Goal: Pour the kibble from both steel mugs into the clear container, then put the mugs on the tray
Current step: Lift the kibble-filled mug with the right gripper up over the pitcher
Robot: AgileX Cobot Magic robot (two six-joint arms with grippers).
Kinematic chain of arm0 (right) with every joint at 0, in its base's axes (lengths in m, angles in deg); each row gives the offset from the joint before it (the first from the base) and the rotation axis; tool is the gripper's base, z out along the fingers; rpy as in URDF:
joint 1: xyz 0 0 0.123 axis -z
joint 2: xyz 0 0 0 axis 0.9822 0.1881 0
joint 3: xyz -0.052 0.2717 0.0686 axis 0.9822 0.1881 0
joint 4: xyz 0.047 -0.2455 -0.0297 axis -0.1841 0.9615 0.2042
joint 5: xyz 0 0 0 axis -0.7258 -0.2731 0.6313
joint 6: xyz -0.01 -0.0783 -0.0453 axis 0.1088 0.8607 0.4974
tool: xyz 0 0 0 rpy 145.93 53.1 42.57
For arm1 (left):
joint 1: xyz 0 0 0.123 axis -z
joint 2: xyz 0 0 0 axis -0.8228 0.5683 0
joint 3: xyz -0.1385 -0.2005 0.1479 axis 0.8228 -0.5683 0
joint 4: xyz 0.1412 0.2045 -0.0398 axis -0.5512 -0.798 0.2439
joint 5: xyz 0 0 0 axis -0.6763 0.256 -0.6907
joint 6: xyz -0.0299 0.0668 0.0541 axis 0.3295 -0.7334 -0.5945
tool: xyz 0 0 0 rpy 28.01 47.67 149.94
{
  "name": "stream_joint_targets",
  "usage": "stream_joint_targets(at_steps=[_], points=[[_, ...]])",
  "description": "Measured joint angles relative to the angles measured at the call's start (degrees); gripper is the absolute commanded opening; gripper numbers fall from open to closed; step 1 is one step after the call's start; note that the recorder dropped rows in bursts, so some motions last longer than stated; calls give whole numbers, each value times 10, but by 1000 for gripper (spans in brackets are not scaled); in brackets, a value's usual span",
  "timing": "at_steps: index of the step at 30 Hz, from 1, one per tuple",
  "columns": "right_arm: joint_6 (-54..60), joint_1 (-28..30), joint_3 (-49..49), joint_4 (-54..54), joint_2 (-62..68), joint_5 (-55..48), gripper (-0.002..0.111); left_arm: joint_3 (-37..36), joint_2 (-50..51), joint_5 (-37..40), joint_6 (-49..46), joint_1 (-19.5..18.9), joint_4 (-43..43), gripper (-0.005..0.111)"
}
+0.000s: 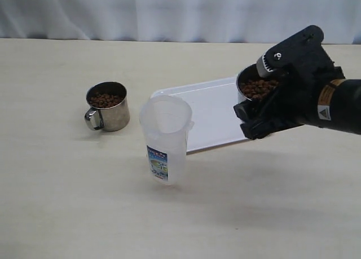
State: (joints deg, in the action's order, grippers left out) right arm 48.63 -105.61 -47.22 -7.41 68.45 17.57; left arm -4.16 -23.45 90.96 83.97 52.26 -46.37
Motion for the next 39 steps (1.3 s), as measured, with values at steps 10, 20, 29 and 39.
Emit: stream_joint_targets(at_steps=[10,20,29,39], points=[[-166,0,-34,184,13,-29,4,0,0,0,0,0,0,0],[-171,-76,-70,230,64,-107,4,0,0,0,0,0,0,0],[-195,-142,-109,272,65,-179,4,0,0,0,0,0,0,0],[-200,-155,-140,287,74,-200,4,0,0,0,0,0,0,0]])
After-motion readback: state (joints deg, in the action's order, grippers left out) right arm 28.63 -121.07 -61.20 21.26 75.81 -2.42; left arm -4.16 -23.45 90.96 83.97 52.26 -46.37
